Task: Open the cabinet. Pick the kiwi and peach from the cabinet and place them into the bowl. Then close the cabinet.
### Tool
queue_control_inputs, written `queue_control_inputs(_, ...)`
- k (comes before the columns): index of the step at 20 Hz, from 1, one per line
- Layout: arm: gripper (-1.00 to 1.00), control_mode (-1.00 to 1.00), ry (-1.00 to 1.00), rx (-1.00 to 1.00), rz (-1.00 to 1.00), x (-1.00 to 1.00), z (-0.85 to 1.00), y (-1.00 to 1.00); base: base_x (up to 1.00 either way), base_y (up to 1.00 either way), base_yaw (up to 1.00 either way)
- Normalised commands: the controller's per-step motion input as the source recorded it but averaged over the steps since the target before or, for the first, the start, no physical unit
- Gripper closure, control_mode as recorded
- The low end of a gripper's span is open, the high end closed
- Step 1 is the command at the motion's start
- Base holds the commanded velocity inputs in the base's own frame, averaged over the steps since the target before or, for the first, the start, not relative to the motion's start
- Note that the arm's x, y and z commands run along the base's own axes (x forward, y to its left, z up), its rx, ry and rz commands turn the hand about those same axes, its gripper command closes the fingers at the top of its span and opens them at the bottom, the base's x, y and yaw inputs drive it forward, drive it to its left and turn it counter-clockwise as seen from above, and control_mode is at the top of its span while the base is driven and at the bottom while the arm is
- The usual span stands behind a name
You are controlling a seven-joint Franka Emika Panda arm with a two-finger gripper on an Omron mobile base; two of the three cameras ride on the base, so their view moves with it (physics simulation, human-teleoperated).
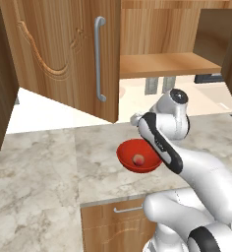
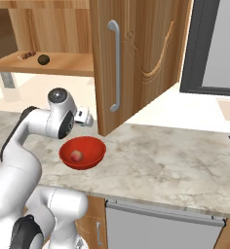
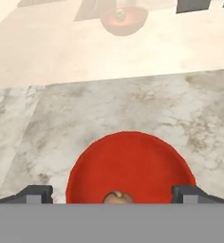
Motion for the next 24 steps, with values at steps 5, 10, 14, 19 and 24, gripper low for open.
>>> queue_control_inputs(5,-1.00,-1.00,-0.01,0.00,0.00,-0.17,0.56,-0.08,0.00,0.00,0.00)
queue_control_inputs(10,-1.00,-1.00,-0.12,0.04,0.00,-0.15,0.54,-0.06,0.00,0.00,0.00)
queue_control_inputs(14,-1.00,-1.00,-0.17,0.06,0.03,-0.08,0.49,-0.03,0.00,0.00,0.00)
queue_control_inputs(19,-1.00,-1.00,-0.21,0.07,0.08,0.00,0.31,0.00,0.00,0.00,0.00)
queue_control_inputs(24,-1.00,-1.00,-0.19,0.05,0.10,0.00,0.39,0.00,0.00,0.00,0.00)
